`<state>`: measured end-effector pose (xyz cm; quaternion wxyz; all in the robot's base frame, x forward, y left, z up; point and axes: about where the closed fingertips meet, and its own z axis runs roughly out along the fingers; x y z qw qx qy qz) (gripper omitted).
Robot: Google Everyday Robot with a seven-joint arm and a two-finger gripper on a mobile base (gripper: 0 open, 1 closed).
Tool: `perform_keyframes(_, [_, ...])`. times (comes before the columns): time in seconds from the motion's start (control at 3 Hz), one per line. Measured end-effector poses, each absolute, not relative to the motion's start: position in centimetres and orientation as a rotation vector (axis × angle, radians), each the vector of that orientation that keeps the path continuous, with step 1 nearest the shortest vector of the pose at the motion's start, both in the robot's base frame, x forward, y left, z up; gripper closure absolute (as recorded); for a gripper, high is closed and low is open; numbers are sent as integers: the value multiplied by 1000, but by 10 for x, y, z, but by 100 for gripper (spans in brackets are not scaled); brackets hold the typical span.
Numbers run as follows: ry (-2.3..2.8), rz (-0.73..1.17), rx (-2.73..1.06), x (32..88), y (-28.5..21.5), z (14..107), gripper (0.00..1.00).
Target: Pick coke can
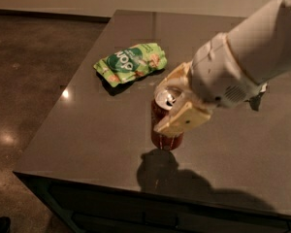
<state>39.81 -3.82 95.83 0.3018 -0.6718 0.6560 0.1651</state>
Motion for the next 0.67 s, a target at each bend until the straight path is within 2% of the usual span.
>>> perform_keyframes(0.33, [1721, 458, -1808, 399, -43, 995, 100])
perform_keyframes(0.67, [1707, 451, -1815, 397, -43, 1004, 100])
